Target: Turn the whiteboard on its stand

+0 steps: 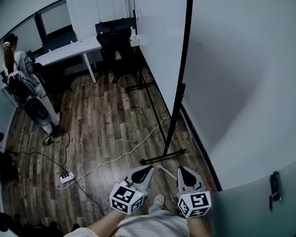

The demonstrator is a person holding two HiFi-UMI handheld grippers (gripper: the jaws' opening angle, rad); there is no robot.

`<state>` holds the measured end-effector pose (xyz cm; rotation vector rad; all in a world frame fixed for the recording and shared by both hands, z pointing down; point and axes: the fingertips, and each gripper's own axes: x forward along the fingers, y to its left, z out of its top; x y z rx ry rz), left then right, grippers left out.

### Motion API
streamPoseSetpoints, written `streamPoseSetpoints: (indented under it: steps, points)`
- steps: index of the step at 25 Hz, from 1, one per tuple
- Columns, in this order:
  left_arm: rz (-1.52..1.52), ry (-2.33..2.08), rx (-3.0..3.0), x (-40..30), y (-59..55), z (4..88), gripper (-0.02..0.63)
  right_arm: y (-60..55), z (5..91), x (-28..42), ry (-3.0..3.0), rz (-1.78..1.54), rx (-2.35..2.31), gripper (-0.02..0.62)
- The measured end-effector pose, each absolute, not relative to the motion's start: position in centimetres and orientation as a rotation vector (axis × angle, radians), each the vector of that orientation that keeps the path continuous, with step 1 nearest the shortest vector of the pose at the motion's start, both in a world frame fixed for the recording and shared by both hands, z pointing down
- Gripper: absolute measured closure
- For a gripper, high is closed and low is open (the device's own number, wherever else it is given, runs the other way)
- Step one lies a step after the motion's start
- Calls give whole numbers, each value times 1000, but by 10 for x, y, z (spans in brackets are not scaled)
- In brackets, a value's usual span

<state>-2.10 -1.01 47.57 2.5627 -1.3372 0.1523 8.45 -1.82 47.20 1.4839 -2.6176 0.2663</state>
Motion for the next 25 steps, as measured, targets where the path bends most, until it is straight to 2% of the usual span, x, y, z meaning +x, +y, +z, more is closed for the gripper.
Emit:
streamPoseSetpoints:
  steps: [25]
  points:
    - [175, -1270, 2607, -24, -153, 459, 595, -165, 456, 82, -2577, 277, 1548, 589]
